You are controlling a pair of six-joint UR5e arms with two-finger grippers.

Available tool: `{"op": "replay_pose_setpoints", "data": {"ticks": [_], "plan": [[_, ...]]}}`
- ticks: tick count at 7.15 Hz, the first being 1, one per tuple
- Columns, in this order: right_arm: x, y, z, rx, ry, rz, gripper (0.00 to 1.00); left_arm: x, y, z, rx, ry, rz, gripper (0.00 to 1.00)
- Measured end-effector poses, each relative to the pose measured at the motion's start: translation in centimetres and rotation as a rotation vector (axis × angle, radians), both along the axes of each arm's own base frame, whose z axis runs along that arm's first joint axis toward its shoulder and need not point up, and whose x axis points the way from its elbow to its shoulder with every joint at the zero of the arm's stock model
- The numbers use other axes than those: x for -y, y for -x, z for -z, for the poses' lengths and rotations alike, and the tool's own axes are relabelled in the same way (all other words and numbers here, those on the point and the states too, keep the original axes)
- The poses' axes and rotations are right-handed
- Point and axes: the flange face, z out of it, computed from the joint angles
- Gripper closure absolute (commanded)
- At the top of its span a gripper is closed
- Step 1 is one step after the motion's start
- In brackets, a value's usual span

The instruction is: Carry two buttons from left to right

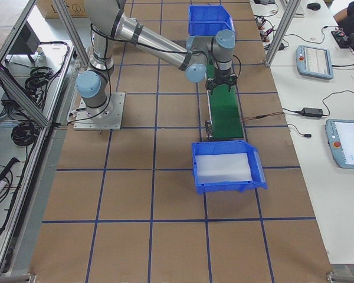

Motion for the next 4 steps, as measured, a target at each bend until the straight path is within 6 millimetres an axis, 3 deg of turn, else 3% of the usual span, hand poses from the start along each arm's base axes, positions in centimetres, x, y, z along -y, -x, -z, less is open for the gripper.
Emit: {"op": "replay_pose_setpoints", "data": {"ticks": [4], "plan": [[0.09, 0.84, 0.56, 0.046, -0.002, 0.061, 0.03, 0.94, -0.17, -0.26, -0.033, 0.01, 0.102, 0.0]]}}
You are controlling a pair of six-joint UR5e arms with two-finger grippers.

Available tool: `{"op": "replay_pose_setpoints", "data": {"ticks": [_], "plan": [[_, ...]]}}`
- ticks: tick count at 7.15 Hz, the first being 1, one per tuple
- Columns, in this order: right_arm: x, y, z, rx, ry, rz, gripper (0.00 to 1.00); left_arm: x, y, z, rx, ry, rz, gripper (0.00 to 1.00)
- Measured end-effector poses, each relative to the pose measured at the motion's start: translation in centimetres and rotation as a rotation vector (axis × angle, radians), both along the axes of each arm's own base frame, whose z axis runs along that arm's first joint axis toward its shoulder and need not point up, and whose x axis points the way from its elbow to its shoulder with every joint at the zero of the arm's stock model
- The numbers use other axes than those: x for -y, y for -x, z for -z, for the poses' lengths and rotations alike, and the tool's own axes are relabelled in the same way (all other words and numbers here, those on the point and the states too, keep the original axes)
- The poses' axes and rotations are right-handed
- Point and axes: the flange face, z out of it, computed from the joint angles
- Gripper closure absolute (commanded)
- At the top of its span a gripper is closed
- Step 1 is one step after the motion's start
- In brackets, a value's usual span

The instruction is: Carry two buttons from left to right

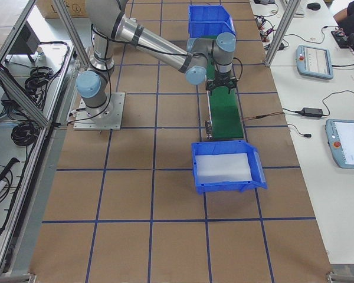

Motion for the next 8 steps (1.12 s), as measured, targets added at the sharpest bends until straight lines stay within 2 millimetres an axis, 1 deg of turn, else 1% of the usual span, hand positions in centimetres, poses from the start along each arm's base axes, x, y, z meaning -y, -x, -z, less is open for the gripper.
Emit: {"op": "replay_pose_setpoints", "data": {"ticks": [3, 5, 7, 8], "plan": [[-0.1, 0.1, 0.2, 0.007, 0.0, 0.002, 0.03, 0.5, -1.4, 0.3, -0.033, -0.011, -0.082, 0.0], [-0.1, 0.0, 0.2, 0.006, -0.001, 0.001, 0.04, 0.4, -1.4, 0.8, -0.026, -0.022, -0.121, 0.0], [-0.1, 0.0, 0.3, 0.007, -0.003, 0.001, 0.04, 0.1, -1.4, 1.1, 0.026, -0.029, -0.122, 0.0], [-0.2, 0.0, 0.3, 0.007, -0.003, 0.002, 0.04, 0.0, -1.1, 1.1, 0.041, -0.027, -0.116, 0.0]]}}
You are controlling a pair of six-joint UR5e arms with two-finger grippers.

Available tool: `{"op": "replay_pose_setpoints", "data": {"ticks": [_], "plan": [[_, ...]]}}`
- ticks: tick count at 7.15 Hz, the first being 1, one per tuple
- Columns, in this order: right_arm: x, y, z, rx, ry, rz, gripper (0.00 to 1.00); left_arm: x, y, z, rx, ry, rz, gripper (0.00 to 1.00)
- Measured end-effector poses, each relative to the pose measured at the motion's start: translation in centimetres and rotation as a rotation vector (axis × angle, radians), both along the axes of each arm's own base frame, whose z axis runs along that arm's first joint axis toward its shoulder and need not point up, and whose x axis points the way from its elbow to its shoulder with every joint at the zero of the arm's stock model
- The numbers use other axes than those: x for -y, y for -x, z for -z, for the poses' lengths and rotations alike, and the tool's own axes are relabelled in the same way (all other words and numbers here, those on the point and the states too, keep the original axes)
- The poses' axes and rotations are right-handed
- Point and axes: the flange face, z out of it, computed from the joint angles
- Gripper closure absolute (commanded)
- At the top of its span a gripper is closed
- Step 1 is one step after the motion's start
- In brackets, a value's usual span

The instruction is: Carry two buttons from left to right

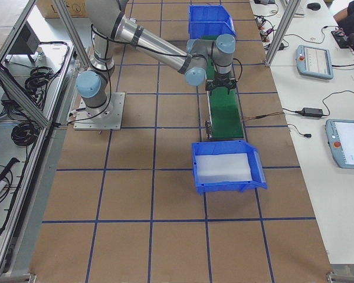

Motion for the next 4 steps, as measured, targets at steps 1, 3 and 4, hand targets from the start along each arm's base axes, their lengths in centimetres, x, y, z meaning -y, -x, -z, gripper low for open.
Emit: {"op": "replay_pose_setpoints", "data": {"ticks": [1, 3, 4], "plan": [[-0.01, -0.03, 0.01, 0.0, 0.0, 0.0, 0.04, -0.09, 0.29, 0.01, 0.004, 0.001, -0.002, 0.0], [-0.02, -0.03, 0.03, 0.001, 0.0, 0.0, 0.04, -0.11, 0.47, -0.04, 0.005, 0.005, -0.02, 0.0], [-0.02, -0.02, 0.05, 0.002, 0.0, -0.001, 0.04, -0.08, 0.46, -0.1, 0.008, 0.009, -0.023, 0.0]]}}
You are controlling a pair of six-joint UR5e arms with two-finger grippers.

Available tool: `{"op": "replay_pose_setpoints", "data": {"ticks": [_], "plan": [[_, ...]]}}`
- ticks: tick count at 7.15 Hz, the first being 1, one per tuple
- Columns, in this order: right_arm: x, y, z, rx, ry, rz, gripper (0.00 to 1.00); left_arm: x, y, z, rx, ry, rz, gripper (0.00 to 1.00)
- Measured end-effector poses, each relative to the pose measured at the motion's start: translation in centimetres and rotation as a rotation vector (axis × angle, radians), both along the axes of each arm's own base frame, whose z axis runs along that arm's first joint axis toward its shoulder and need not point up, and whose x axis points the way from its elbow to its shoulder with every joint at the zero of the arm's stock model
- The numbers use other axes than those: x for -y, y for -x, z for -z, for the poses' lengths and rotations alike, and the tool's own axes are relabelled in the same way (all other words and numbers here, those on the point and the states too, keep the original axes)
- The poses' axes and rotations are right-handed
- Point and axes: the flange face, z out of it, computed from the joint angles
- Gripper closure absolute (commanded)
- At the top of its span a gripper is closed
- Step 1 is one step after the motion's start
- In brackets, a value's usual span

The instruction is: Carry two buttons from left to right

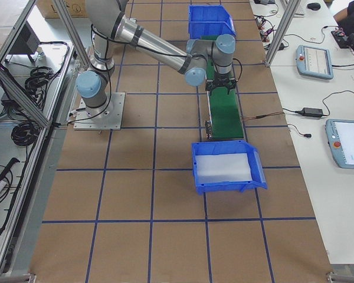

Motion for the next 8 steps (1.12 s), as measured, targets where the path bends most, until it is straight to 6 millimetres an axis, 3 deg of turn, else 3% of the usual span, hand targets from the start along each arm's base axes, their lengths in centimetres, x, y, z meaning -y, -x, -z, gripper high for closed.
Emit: {"op": "replay_pose_setpoints", "data": {"ticks": [8], "plan": [[-0.12, -0.04, 0.12, 0.004, -0.003, 0.002, 0.05, -0.23, 0.27, -0.02, 0.001, 0.003, -0.012, 0.0]]}}
